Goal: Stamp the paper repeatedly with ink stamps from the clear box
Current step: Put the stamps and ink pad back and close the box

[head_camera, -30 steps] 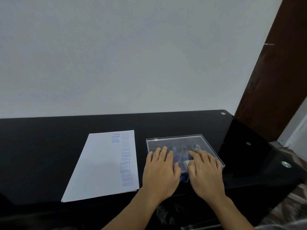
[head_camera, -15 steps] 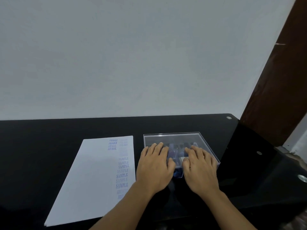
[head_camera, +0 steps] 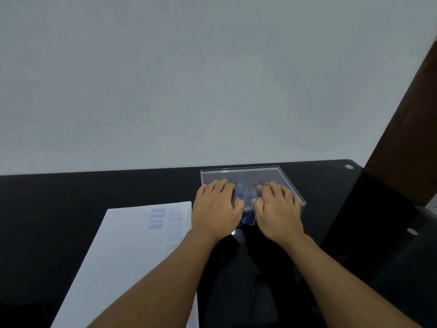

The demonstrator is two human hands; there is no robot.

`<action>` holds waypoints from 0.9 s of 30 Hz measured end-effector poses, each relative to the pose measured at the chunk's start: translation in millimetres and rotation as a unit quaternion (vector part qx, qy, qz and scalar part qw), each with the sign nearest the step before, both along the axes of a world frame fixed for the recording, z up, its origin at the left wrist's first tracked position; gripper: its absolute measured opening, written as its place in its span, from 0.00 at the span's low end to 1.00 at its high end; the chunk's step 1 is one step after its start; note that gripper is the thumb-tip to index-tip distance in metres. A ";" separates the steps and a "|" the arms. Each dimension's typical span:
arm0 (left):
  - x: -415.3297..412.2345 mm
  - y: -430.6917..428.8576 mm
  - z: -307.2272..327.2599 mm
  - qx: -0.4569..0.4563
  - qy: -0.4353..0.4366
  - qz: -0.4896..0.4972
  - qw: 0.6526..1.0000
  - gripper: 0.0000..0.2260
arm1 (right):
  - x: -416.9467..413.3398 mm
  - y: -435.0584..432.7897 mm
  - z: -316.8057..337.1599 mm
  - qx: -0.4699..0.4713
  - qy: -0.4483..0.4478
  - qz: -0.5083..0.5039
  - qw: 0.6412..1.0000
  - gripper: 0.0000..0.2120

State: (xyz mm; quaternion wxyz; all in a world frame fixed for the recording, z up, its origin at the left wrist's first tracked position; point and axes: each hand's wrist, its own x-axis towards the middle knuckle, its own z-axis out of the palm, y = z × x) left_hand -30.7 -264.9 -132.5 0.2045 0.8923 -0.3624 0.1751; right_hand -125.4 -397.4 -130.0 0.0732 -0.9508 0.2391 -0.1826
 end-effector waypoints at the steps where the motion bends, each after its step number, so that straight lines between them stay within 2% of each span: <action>1: 8.4 -3.2 -0.1 -0.002 -0.004 0.002 1.000 0.19 | 8.0 -2.7 0.4 -0.001 0.002 0.000 1.000 0.33; 5: 37.3 -12.4 -3.1 -0.006 -0.022 0.007 1.000 0.18 | 35.0 -11.6 1.5 0.004 0.007 -0.001 1.000 0.25; 15: 74.8 -27.1 -3.4 0.004 -0.032 0.013 0.999 0.14 | 71.8 -24.8 5.9 0.011 0.000 0.012 1.000 0.28; 20: 78.6 -28.2 -0.8 0.012 -0.024 0.008 1.000 0.14 | 77.8 -29.1 6.5 0.017 0.003 0.017 1.000 0.21; 27: 79.9 -26.3 10.3 0.075 0.033 -0.018 0.996 0.18 | 76.5 -29.0 14.5 0.041 0.029 0.027 0.998 0.21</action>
